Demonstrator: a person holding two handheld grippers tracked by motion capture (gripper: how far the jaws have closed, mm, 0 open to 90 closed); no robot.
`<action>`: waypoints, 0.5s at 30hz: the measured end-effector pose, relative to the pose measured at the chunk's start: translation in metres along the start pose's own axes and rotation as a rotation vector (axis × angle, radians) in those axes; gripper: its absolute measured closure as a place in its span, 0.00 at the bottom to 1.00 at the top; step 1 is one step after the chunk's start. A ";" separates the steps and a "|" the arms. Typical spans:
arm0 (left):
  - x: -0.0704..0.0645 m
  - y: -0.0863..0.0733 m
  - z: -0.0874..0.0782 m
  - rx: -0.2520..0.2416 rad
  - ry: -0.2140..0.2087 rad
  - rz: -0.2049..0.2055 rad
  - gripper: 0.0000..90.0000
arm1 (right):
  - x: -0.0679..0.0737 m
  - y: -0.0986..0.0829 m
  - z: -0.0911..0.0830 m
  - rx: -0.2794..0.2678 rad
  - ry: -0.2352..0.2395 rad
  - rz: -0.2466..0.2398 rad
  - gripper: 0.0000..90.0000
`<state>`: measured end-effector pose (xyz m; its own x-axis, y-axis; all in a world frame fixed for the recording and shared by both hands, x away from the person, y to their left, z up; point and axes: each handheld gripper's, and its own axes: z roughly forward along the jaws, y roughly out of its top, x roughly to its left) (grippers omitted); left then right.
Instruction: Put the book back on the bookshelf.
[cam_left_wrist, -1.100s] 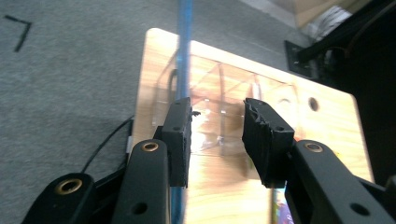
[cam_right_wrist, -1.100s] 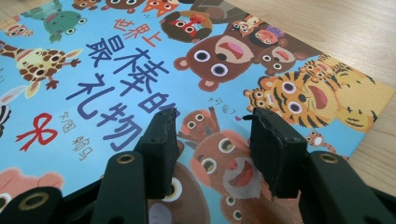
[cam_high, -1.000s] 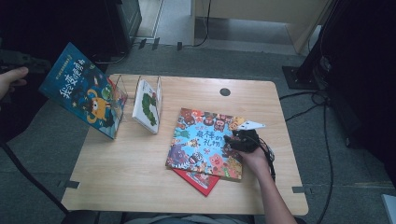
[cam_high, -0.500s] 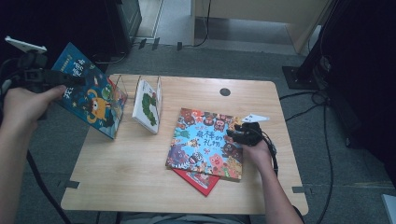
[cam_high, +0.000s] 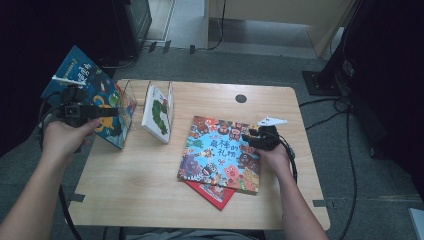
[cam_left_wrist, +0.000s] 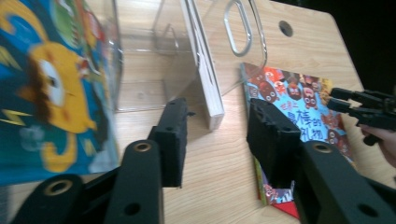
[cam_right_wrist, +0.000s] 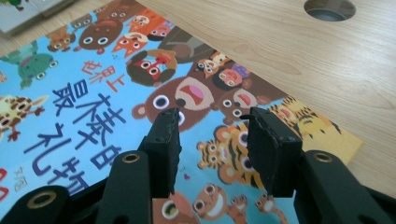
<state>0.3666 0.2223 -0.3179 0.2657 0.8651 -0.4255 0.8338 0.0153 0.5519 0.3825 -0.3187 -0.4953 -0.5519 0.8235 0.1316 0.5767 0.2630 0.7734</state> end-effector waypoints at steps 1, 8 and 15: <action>0.001 -0.004 0.004 -0.007 -0.014 0.002 0.61 | 0.000 0.001 0.001 0.000 0.002 0.000 0.60; -0.003 -0.023 0.027 -0.007 -0.035 0.060 0.57 | 0.003 0.000 0.008 0.045 -0.001 -0.009 0.63; -0.007 -0.038 0.054 0.040 -0.035 0.053 0.58 | 0.002 -0.003 0.007 0.022 0.007 -0.006 0.63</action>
<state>0.3591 0.1881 -0.3749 0.3264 0.8462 -0.4213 0.8366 -0.0511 0.5455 0.3844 -0.3143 -0.5018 -0.5592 0.8185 0.1316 0.5870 0.2788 0.7601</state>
